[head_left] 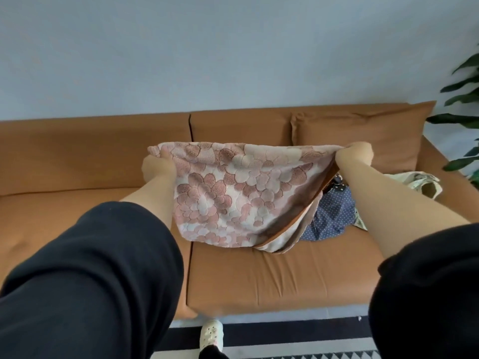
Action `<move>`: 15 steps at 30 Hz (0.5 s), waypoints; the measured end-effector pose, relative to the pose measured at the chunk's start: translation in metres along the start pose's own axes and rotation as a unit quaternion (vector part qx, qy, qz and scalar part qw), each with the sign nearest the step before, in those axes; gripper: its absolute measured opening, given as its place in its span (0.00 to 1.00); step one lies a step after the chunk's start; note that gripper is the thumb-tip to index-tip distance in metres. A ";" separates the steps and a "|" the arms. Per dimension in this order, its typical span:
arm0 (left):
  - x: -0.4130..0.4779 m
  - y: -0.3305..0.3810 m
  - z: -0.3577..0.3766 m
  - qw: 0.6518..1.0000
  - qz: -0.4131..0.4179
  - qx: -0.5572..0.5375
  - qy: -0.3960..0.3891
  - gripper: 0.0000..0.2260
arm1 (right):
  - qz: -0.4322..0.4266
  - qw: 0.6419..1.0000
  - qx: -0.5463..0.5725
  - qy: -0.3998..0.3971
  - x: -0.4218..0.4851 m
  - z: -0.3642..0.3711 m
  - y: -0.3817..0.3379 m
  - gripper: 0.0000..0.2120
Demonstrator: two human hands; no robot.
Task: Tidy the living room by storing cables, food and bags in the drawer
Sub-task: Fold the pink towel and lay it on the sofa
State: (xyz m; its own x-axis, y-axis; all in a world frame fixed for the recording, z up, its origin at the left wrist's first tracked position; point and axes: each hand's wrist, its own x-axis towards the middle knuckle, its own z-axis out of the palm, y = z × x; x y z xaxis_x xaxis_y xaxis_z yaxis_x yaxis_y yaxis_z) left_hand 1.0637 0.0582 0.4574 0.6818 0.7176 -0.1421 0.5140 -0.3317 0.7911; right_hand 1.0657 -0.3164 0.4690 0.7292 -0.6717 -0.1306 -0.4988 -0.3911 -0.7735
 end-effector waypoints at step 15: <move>-0.010 -0.023 -0.018 1.000 -0.003 -0.006 0.018 0.21 | -0.005 1.000 0.000 -0.011 -0.027 -0.015 0.033 0.17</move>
State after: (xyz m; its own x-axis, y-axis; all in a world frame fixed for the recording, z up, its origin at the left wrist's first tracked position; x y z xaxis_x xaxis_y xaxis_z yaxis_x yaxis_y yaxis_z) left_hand 1.0359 0.0698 0.4515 0.6593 0.7414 -0.1249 0.5109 -0.3200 0.7978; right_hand 1.0228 -0.3209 0.4566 0.7440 -0.6539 -0.1374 -0.4919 -0.3967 -0.7750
